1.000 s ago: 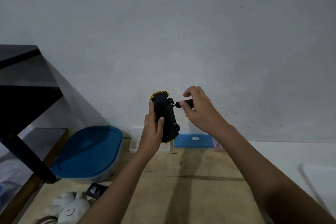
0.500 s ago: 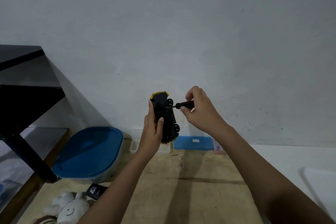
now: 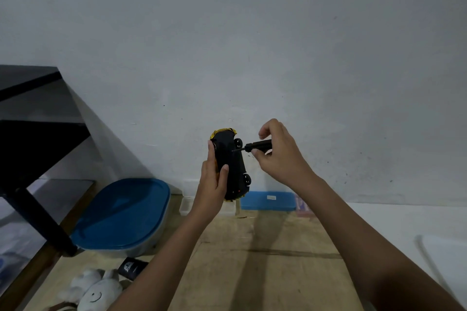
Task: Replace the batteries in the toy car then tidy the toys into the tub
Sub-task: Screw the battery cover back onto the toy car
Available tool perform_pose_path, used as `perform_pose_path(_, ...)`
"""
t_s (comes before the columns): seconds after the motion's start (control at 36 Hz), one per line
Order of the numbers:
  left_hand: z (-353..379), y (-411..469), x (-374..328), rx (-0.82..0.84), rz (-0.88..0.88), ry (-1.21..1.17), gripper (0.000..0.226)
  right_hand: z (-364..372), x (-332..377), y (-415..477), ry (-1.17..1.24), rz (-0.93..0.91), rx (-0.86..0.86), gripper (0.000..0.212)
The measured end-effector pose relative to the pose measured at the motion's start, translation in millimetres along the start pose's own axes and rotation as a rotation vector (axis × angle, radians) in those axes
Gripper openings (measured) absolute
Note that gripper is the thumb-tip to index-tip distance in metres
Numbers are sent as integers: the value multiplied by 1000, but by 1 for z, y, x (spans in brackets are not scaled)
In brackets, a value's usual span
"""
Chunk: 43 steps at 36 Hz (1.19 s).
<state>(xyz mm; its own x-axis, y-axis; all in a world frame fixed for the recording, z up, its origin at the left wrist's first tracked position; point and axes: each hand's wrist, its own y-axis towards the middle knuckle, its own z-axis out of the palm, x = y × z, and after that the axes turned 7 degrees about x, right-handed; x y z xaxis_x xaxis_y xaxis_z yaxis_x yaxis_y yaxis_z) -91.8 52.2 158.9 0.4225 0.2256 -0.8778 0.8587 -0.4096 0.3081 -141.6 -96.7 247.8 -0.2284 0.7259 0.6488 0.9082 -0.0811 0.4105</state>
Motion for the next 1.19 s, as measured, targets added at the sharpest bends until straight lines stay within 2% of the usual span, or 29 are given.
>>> perform_pose_path(0.11, 1, -1, 0, 15, -3, -1, 61, -2, 4, -1, 53, 56, -29, 21)
perform_pose_path(0.22, 1, -2, 0, 11, -11, 10, 61, -2, 4, -3, 19, 2, 7, 13)
perform_pose_path(0.39, 2, -3, 0, 12, -15, -17, 61, -6, 5, -1, -15, 51, 23, 14)
perform_pose_path(0.47, 2, -3, 0, 7, -17, -3, 61, -3, 2, -2, -68, -29, 50, 7)
perform_pose_path(0.58, 0, -1, 0, 3, -12, 5, 62, -3, 4, -1, -79, -14, 56, 10)
perform_pose_path(0.67, -1, -1, 1, -6, 9, 0, 61, -3, 5, -1, -54, 18, 24, 20)
perform_pose_path(0.75, -2, 0, 4, -6, 5, 7, 62, -2, 2, 0, -73, -37, 50, 13)
perform_pose_path(0.86, -2, -1, 3, 4, 15, 10, 61, -1, 1, 1, -32, 22, 15, 18)
perform_pose_path(0.97, -4, 1, 5, 1, 26, 6, 61, 3, 1, 2, -16, -45, 2, 17)
perform_pose_path(1.08, -3, 2, 4, 11, 31, 1, 62, 1, 1, 2, -4, 10, -46, 20)
perform_pose_path(1.19, -3, 4, 6, -3, 29, -7, 64, 2, 1, 2, -27, -57, -39, 19)
